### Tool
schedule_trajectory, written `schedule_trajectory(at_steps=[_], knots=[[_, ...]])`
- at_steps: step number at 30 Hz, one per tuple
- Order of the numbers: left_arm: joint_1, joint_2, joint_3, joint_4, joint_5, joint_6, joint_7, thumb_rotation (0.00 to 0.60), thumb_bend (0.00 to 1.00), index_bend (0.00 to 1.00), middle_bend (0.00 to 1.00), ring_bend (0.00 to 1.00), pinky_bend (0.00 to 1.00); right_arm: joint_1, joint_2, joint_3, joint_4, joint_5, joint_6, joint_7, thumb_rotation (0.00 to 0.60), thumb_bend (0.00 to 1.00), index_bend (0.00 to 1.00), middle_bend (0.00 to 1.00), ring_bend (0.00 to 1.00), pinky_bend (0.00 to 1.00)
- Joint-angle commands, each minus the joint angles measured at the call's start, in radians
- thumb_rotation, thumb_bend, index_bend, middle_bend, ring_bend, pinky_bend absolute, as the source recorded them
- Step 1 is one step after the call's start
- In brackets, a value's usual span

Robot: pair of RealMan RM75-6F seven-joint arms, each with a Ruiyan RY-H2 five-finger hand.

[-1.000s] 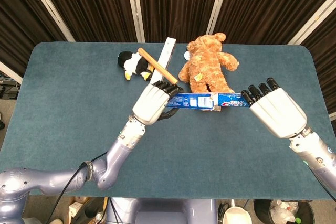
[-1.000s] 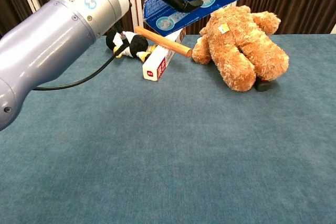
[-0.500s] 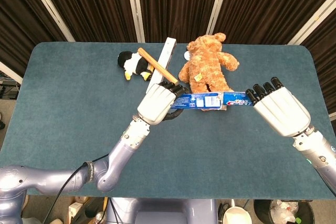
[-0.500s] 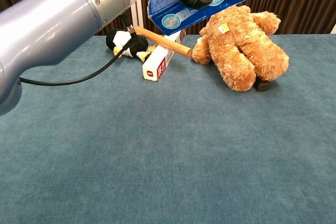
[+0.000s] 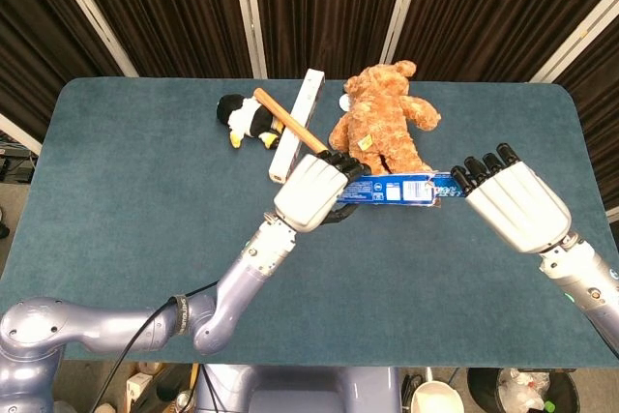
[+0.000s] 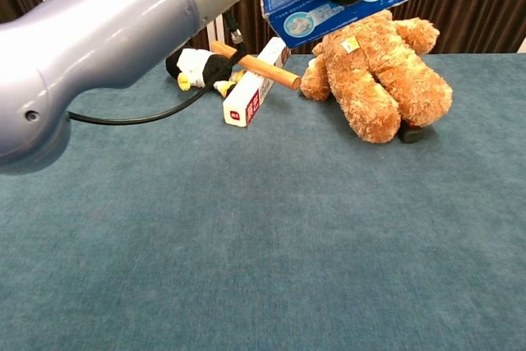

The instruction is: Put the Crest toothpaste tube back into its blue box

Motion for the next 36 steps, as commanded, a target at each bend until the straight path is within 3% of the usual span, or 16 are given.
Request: schedule_trajectory(at_steps=[1,19,36], knots=[[-0.018,-0.022,-0.009,0.023,-0.007,0.0,-0.011,0.6,0.42,0.39,0.52,0.46,0.52,-0.001,0.003,-0.001,0.005,-0.004,0.001,-0.001,0.6,0.41,0.67,0.71,0.67,0.55],[-0.113,-0.11,-0.045,0.144,0.002,0.002,-0.063,0.6,0.42,0.39,0.52,0.46,0.52,-0.022,0.034,0.0,0.043,-0.008,0.046,0.052,0.6,0.41,0.67,0.71,0.67,0.55],[-0.143,-0.155,-0.054,0.172,-0.021,0.019,-0.091,0.6,0.42,0.39,0.52,0.46,0.52,-0.019,0.044,-0.014,0.127,-0.139,0.116,0.068,0.6,0.41,0.64,0.71,0.65,0.55]])
